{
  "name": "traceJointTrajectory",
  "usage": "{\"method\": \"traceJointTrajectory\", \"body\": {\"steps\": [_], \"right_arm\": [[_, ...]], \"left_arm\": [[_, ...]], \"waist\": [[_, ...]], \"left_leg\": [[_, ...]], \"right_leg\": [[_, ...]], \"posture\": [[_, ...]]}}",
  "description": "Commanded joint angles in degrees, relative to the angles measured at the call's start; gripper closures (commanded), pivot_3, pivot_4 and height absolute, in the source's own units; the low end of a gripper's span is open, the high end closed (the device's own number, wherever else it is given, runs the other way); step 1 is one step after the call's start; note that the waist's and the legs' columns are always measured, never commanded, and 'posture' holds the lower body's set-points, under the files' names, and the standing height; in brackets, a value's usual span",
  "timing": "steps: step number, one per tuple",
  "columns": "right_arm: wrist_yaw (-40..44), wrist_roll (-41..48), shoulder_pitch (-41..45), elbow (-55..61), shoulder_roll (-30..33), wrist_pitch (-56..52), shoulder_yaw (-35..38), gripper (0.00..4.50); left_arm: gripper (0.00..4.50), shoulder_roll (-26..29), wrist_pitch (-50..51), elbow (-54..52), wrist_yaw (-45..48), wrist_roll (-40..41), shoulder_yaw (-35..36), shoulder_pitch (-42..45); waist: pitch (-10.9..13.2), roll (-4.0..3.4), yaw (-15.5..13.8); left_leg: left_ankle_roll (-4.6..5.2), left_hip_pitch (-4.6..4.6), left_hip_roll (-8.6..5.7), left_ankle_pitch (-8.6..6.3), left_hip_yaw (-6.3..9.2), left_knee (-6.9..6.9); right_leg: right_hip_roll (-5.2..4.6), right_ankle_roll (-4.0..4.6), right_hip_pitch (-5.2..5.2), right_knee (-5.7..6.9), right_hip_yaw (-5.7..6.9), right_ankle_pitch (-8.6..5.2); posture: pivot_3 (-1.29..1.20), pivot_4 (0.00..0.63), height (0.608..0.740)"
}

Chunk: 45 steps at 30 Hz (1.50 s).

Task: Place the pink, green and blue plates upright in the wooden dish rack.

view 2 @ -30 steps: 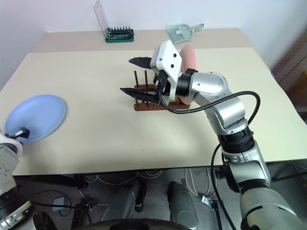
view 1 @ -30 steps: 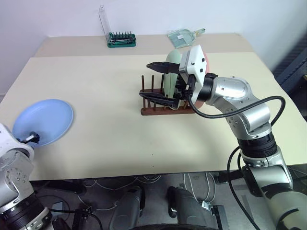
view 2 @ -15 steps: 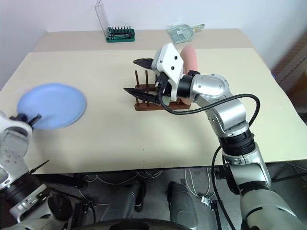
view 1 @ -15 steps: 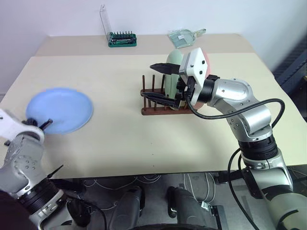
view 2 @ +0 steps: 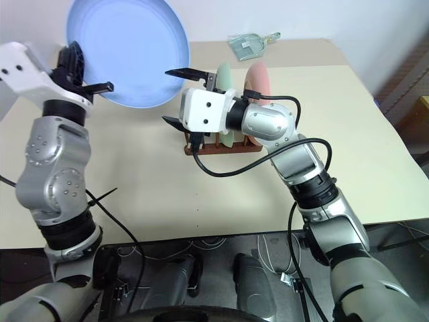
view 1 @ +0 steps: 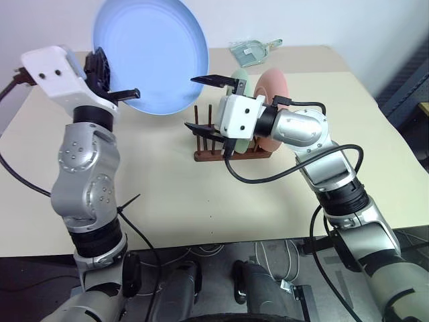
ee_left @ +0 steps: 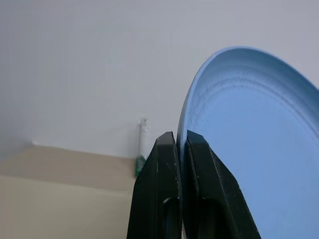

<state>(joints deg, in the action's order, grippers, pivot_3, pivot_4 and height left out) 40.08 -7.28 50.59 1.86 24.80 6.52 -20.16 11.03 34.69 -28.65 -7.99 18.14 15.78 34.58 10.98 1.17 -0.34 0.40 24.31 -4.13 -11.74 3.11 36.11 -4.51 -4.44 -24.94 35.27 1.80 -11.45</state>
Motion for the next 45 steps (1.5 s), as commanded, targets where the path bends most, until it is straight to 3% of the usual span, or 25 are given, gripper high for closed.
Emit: {"method": "traceJointTrajectory", "body": {"steps": [1,8,11,17,18,21,24,30,31,38,41,45], "right_arm": [[-2.95,-4.53,2.42,-0.88,-1.47,4.76,-0.38,0.48],[-5.1,-10.54,2.93,-5.45,-3.88,9.18,-2.52,0.48],[-7.96,-15.28,3.87,-9.7,-3.81,11.64,-3.56,1.27],[-10.96,-18.15,4.76,-12.02,-4.33,13.59,-2.97,4.31],[-11.24,-18.33,4.78,-12.08,-4.39,13.8,-2.95,4.47],[-11.6,-18.3,4.55,-11.75,-4.75,14.26,-2.8,4.47],[-11.02,-17.46,3.82,-10.77,-5.13,14.44,-2.67,4.5],[-10.0,-15.48,3.13,-9.53,-5.79,14.1,-1.94,4.5],[-9.92,-14.96,3.11,-9.38,-5.94,13.97,-1.7,4.5],[-6.86,-2.91,2.52,-4.5,-10.35,7.52,2.39,4.5],[-4.24,8.91,2.15,0.19,-14.21,-1.77,6.14,4.5],[-2.85,26.8,2.37,6.79,-17.89,-20.09,12.04,4.5]], "left_arm": [[4.46,-0.16,0.04,-4.65,-0.42,0.1,-1.52,2.15],[4.46,-1.27,2.85,-7.97,-0.82,0.96,-3.06,2.96],[4.5,-1.5,3.95,-9.47,-0.86,2.03,-2.54,2.57],[4.5,-1.75,5.27,-10.6,-1.03,4.04,-1.17,1.94],[4.5,-1.72,5.45,-10.63,-0.98,4.16,-1.02,1.89],[4.5,-2.38,5.51,-10.4,-0.93,5.69,0.3,2.12],[3.5,-3.99,4.18,-9.47,-1.8,9.37,4.4,3.68],[0.36,-3.47,0.58,-5.7,-6.31,17.84,16.18,9.15],[0.04,-2.05,-0.3,-4.73,-6.42,18.13,17.84,9.5],[0.04,12.43,-4.09,2.07,0.1,15.03,23.68,1.48],[0.04,18.34,-5.68,4.25,7.6,11.17,21.52,-8.2],[0.04,20.75,-6.22,2.52,18.95,12.14,16.22,-21.28]], "waist": [[0.0,0.0,-0.02],[0.0,0.0,-0.22],[0.0,0.0,-0.21],[0.01,-0.01,-0.05],[0.01,-0.01,0.01],[0.01,-0.01,-0.07],[0.01,0.0,-0.13],[0.02,0.01,-0.02],[0.02,0.01,0.05],[0.02,0.01,1.0],[0.03,-0.01,1.23],[0.01,0.0,1.06]], "left_leg": [[0.0,0.0,0.0,0.0,0.0,0.0],[0.0,0.0,-0.02,0.01,0.0,0.02],[0.0,0.0,-0.02,0.02,0.0,0.02],[-0.03,-0.01,-0.02,0.04,0.01,0.01],[-0.04,-0.01,-0.02,0.04,0.02,0.01],[-0.05,-0.04,-0.02,0.05,0.04,0.01],[-0.04,-0.04,-0.02,0.05,0.04,0.02],[-0.05,-0.05,-0.02,0.05,0.05,0.02],[-0.06,-0.06,-0.02,0.06,0.05,0.02],[-0.09,-0.14,-0.02,0.08,0.05,-0.01],[-0.09,-0.2,-0.01,0.08,0.06,-0.06],[-0.09,-0.28,-0.01,0.06,0.1,-0.1]], "right_leg": [[0.0,0.0,0.0,0.0,0.0,0.0],[0.02,0.0,0.03,0.0,0.0,0.0],[0.03,0.0,0.03,0.0,0.01,0.0],[0.06,0.0,0.02,0.01,0.01,0.0],[0.07,0.0,0.02,0.02,0.01,0.0],[0.07,0.0,0.06,0.02,0.01,0.0],[0.07,0.0,0.06,0.02,0.01,0.0],[0.08,0.0,0.06,0.03,0.01,0.0],[0.08,0.0,0.06,0.04,0.01,0.0],[0.12,0.01,0.07,0.16,0.0,0.0],[0.12,0.02,0.07,0.2,-0.01,0.0],[0.07,0.05,0.12,0.21,-0.08,-0.01]], "posture": [[0.0,0.15,0.735],[0.0,0.15,0.735],[0.0,0.15,0.735],[0.0,0.15,0.735],[0.0,0.15,0.735],[0.0,0.15,0.735],[0.0,0.15,0.735],[0.0,0.15,0.735],[0.0,0.15,0.735],[0.0,0.15,0.735],[0.0,0.15,0.735],[0.0,0.15,0.735]]}}
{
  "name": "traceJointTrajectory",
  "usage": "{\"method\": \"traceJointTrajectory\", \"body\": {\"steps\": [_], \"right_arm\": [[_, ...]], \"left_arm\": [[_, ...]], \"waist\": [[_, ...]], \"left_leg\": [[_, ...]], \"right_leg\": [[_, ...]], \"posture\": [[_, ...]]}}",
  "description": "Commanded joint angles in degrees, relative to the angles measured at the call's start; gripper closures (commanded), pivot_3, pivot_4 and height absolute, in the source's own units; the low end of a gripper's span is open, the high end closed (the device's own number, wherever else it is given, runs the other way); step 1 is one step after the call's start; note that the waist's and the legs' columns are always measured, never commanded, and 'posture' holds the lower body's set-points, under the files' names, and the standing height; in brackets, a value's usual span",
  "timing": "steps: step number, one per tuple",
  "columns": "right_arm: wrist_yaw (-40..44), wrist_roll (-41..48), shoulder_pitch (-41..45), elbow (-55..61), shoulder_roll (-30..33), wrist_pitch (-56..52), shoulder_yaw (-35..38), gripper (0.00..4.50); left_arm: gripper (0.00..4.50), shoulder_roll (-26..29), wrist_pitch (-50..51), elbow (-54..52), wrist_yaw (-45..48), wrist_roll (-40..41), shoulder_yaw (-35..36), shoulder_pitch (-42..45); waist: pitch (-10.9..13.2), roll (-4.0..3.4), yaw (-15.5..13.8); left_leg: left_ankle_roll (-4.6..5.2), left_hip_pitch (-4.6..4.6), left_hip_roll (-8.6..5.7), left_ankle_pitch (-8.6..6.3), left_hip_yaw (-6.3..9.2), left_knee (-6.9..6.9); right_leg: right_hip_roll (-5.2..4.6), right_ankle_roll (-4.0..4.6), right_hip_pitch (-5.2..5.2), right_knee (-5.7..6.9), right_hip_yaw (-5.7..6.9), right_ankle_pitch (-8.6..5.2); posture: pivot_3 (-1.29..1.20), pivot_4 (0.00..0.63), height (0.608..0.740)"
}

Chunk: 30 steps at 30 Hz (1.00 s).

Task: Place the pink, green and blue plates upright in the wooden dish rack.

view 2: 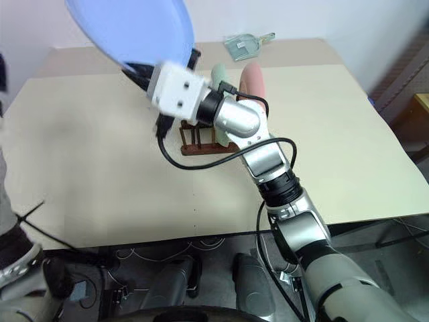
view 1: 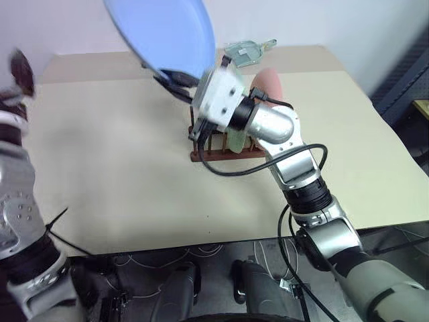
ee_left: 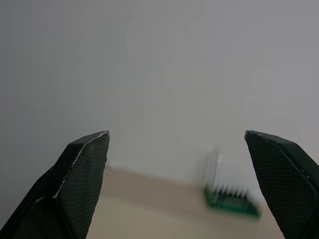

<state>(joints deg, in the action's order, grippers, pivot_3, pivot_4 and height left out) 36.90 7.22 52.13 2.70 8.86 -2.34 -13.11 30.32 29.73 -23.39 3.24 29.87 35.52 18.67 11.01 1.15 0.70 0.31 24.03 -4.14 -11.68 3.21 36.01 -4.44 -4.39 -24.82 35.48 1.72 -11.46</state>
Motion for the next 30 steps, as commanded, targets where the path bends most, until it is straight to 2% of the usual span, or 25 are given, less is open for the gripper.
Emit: {"method": "traceJointTrajectory", "body": {"steps": [1,6,11,17,30], "right_arm": [[-0.42,16.67,0.9,7.35,-2.71,-16.05,6.62,4.5],[-11.56,39.27,-0.9,12.77,-8.52,-37.69,14.71,4.5],[-23.7,47.88,-1.75,12.89,-11.75,-46.78,18.78,4.5],[-31.28,48.98,-2.14,10.67,-12.3,-49.51,20.18,4.5],[-37.47,48.1,-1.62,4.44,-13.15,-48.74,22.15,4.5]], "left_arm": [[0.04,1.9,-1.61,-3.49,10.15,0.24,-5.21,-8.25],[0.04,2.17,-3.88,-7.84,22.47,-0.11,-15.7,-22.37],[0.04,1.31,-5.02,-8.75,25.84,0.62,-18.43,-25.61],[0.04,0.94,-5.01,-8.72,26.79,1.46,-18.22,-25.17],[0.04,1.1,-4.46,-10.22,26.33,2.44,-18.09,-24.63]], "waist": [[0.0,0.0,-0.12],[0.01,-0.03,0.11],[0.04,-0.14,0.07],[0.02,-0.22,0.2],[0.02,-0.22,0.18]], "left_leg": [[0.01,-0.02,0.0,-0.01,0.0,-0.02],[-0.15,0.02,0.03,-0.12,0.01,-0.19],[-0.18,0.07,0.07,-0.1,0.01,-0.53],[-0.04,0.09,0.08,0.02,-0.05,-0.57],[0.0,0.12,0.08,0.05,-0.06,-0.55]], "right_leg": [[-0.08,0.03,0.02,-0.02,-0.01,-0.01],[-0.21,0.41,-0.11,-0.07,-0.06,-0.19],[-0.21,0.73,-0.46,0.0,-0.04,-0.27],[-0.2,0.75,-0.47,-0.08,-0.05,-0.24],[-0.14,0.73,-0.44,-0.1,-0.03,-0.24]], "posture": [[0.0,0.15,0.735],[0.0,0.15,0.735],[0.0,0.15,0.735],[0.0,0.15,0.735],[0.0,0.15,0.735]]}}
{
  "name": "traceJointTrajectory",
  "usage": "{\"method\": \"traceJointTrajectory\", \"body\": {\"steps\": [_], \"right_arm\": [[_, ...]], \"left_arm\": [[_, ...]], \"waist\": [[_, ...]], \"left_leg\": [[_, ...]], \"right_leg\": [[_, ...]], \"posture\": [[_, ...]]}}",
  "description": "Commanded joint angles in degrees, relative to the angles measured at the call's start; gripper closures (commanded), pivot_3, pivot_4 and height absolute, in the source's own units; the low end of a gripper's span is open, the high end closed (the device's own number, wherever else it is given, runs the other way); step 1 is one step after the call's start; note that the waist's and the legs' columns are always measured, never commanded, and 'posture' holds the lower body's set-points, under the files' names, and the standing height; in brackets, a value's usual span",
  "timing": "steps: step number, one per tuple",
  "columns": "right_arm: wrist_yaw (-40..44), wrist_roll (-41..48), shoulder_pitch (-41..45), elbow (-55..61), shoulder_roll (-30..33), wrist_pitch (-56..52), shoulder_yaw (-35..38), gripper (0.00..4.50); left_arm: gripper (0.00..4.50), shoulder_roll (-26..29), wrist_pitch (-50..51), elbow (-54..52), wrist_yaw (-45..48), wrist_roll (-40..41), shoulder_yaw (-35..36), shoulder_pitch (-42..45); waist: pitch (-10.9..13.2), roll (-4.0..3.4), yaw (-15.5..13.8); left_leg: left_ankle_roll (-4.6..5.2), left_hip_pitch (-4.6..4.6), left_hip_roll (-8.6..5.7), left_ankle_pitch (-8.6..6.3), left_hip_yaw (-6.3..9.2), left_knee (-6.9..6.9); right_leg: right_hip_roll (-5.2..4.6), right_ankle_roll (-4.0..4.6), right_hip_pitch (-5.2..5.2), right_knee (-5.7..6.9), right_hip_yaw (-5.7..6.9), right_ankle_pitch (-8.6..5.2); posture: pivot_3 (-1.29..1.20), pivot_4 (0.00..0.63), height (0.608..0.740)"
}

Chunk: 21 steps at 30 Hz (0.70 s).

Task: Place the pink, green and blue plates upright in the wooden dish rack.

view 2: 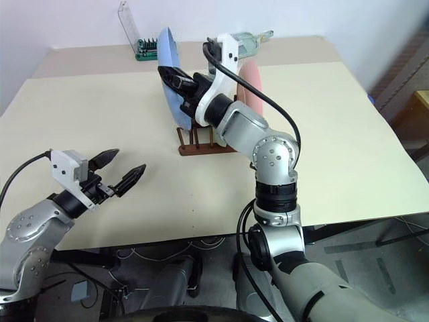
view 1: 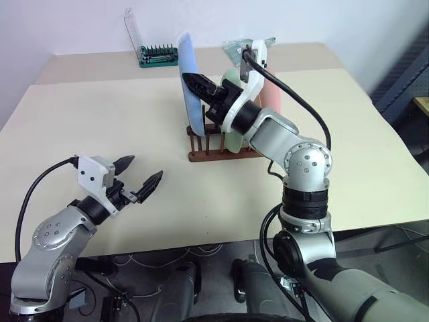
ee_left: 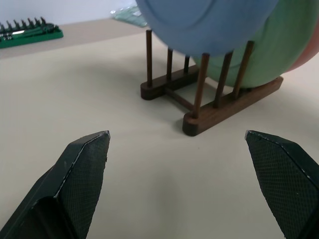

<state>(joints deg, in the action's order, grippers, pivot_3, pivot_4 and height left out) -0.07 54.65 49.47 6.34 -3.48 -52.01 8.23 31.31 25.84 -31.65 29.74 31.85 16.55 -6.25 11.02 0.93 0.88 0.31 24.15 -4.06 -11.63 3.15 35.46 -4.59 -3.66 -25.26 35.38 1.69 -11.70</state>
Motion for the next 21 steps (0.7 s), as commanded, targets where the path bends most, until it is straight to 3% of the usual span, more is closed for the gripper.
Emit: {"method": "traceJointTrajectory", "body": {"steps": [1,3,6,13,21], "right_arm": [[-0.98,0.98,1.09,0.3,-0.97,0.75,1.2,4.5],[-1.55,1.16,1.16,-0.4,-1.05,0.55,1.56,4.5],[-2.19,1.69,1.14,-0.99,-1.3,-0.22,1.82,3.63],[-2.6,0.4,1.17,-0.84,-0.94,0.03,1.29,0.29],[2.62,-5.44,3.16,0.84,2.94,3.95,-1.99,0.29]], "left_arm": [[0.04,0.08,-0.5,-2.09,-0.26,0.43,0.77,0.26],[0.04,-0.02,-0.37,-2.3,-0.46,0.37,0.54,0.27],[0.0,-0.21,-0.08,-2.74,-0.96,0.25,-0.06,0.4],[0.0,-0.21,0.28,-3.14,-1.47,0.48,-0.45,0.46],[0.0,-0.29,0.59,-3.22,-1.87,0.62,-1.05,0.8]], "waist": [[0.0,0.0,0.02],[0.0,-0.01,0.01],[0.0,0.0,0.0],[0.0,0.0,0.01],[0.0,-0.01,0.0]], "left_leg": [[0.0,0.0,0.0,0.0,0.0,0.0],[0.0,0.0,0.0,0.0,0.0,0.0],[0.01,0.0,0.0,0.0,0.0,0.0],[0.01,0.0,0.0,0.0,0.0,0.0],[0.01,0.0,0.0,0.0,0.0,0.0]], "right_leg": [[0.0,0.0,0.0,0.0,0.0,0.0],[0.02,0.0,0.0,0.0,0.0,0.0],[0.02,0.0,0.0,0.0,0.0,0.0],[0.02,-0.01,0.01,0.0,0.01,0.0],[0.03,-0.01,0.02,-0.01,0.03,-0.01]], "posture": [[0.0,0.15,0.735],[0.0,0.15,0.735],[0.0,0.15,0.735],[0.0,0.15,0.735],[0.0,0.15,0.735]]}}
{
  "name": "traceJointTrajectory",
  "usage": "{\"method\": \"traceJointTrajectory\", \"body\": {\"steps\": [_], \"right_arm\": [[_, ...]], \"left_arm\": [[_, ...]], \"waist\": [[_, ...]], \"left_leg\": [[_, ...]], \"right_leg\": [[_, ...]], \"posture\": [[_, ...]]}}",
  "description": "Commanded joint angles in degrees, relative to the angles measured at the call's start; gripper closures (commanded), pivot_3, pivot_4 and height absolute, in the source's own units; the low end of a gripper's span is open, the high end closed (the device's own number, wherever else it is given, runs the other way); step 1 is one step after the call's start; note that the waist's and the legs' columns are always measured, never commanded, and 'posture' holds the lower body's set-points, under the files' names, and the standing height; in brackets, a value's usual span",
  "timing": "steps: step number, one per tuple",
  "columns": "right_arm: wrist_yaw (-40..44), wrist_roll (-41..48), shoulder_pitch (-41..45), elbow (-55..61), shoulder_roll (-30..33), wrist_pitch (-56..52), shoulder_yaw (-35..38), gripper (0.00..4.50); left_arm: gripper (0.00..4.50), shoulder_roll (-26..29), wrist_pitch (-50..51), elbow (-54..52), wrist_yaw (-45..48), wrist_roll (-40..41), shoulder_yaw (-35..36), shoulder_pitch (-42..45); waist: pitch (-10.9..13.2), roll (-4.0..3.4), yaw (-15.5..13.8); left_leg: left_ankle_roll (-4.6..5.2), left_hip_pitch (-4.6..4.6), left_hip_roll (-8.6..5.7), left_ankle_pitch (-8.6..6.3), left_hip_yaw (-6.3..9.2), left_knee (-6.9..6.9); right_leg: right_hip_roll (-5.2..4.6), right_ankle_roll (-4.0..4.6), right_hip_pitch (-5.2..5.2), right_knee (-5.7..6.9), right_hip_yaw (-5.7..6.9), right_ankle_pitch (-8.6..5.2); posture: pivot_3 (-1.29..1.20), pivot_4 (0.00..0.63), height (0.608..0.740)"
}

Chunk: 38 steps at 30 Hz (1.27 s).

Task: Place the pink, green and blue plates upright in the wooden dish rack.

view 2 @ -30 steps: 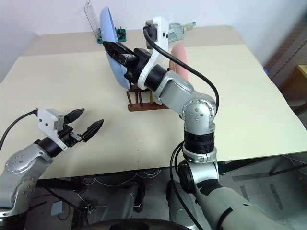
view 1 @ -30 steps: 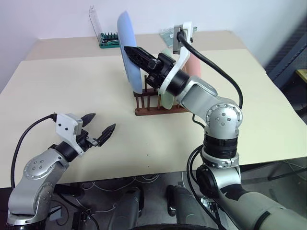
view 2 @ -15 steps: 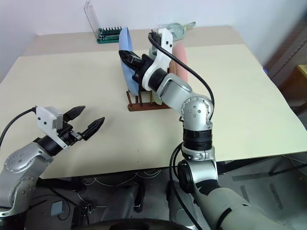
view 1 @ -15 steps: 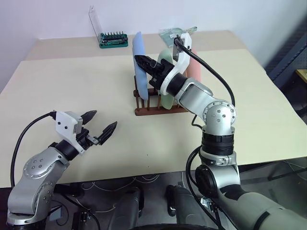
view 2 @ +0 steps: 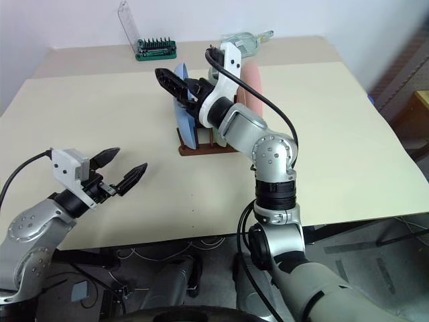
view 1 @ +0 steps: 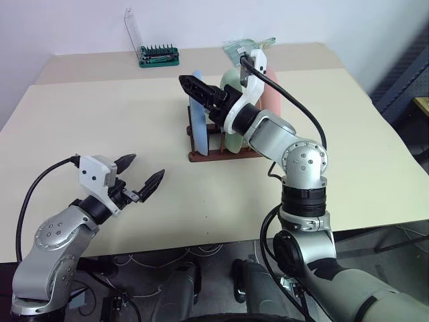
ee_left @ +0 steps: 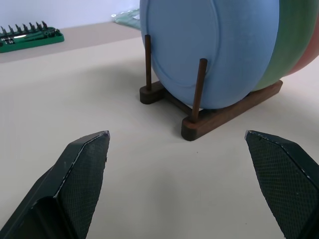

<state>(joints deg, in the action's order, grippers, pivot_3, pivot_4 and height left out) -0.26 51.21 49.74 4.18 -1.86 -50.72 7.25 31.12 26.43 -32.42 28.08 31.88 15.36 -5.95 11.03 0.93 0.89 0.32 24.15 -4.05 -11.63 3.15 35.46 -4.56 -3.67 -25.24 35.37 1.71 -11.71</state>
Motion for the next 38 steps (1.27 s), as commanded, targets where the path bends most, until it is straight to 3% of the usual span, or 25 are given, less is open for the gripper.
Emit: {"method": "traceJointTrajectory", "body": {"steps": [1,5,11,16,19,23,27,38], "right_arm": [[3.75,-2.63,3.52,3.32,2.05,3.2,-1.3,0.29],[8.8,-5.28,5.63,5.65,6.08,5.32,-2.88,0.29],[23.5,-12.56,3.77,13.85,19.22,14.05,-5.76,0.29],[38.76,-18.3,-13.88,18.11,39.05,22.53,2.27,0.29],[42.58,-18.19,-23.41,15.55,45.0,23.95,8.86,0.29],[46.3,-18.21,-32.28,12.17,47.73,25.5,13.52,0.29],[48.95,-22.36,-39.43,9.73,48.61,28.91,12.19,0.29],[48.53,-28.89,-39.43,-0.95,44.85,36.21,7.2,0.29]], "left_arm": [[0.0,-0.11,0.09,-2.56,-0.27,0.64,0.12,0.5],[0.0,-0.3,0.14,-2.86,-0.71,0.49,0.04,0.39],[0.0,-0.45,0.21,-3.09,-1.64,0.11,0.11,0.2],[0.0,-0.04,-0.73,-1.12,-0.98,-1.43,-0.11,-0.68],[0.0,0.02,-1.43,0.76,0.01,-2.41,-0.57,-0.99],[0.0,-0.26,-2.34,3.01,1.22,-3.95,-2.36,-0.57],[0.0,-0.35,-4.18,6.5,2.87,-5.42,-2.93,-0.87],[0.0,-3.89,-7.03,7.73,1.83,-8.3,-3.9,-3.4]], "waist": [[0.0,0.0,0.0],[0.0,0.0,-0.03],[0.01,0.0,-0.24],[0.01,0.01,-1.68],[0.02,-0.02,-1.73],[0.02,-0.08,-1.38],[0.02,-0.13,-1.48],[0.03,-0.13,-1.63]], "left_leg": [[0.0,0.0,0.0,0.0,0.0,0.0],[0.0,0.0,0.0,0.0,0.0,0.01],[0.0,0.08,0.0,0.0,0.01,0.05],[0.16,0.15,-0.03,-0.12,0.15,0.23],[0.31,0.27,-0.08,-0.23,0.05,0.48],[0.31,0.2,0.01,-0.27,-0.01,0.5],[0.22,0.17,0.07,-0.33,-0.02,0.48],[0.22,0.22,0.03,-0.36,-0.07,0.52]], "right_leg": [[0.0,0.0,0.0,0.0,0.0,0.0],[0.0,-0.01,0.0,-0.01,0.02,0.0],[-0.02,-0.05,0.04,-0.1,0.07,-0.03],[-0.14,-0.21,0.3,-0.33,0.28,-0.16],[-0.24,-0.24,0.31,-0.35,0.25,-0.15],[-0.27,-0.24,0.35,-0.35,0.24,-0.15],[-0.27,-0.38,0.35,-0.32,0.26,-0.24],[-0.39,-0.22,0.34,-0.36,0.29,-0.14]], "posture": [[0.0,0.15,0.735],[0.0,0.15,0.735],[0.0,0.15,0.735],[0.0,0.15,0.735],[0.0,0.15,0.735],[0.0,0.15,0.735],[0.0,0.15,0.735],[0.0,0.15,0.735]]}}
